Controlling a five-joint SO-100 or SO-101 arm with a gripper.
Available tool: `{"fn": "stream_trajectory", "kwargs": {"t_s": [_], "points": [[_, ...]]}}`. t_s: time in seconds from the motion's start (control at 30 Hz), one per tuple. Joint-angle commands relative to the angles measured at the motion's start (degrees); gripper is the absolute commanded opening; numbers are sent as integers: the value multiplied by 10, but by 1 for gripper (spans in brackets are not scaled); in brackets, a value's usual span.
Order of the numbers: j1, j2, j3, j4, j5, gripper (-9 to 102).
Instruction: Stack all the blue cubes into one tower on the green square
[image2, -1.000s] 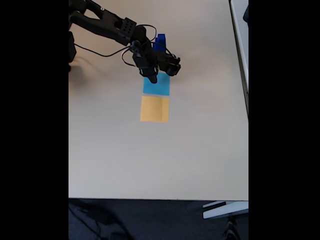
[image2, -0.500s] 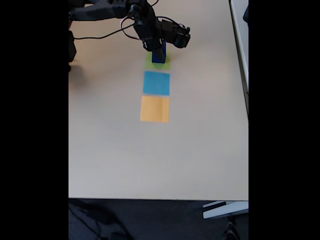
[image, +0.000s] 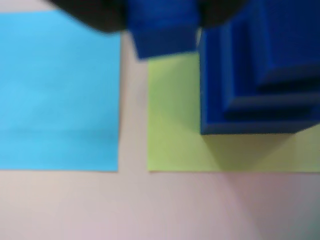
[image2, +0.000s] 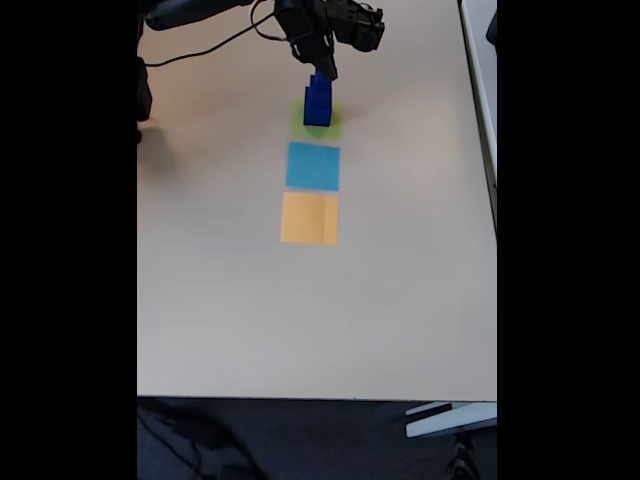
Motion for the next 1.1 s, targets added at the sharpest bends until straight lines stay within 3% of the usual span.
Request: {"fn": "stream_trajectory", "kwargs": {"t_s": [0.0,1.07], "points": [[-17,50,2,-2,25,2],[-62,65,74,-36,43,1]]}}
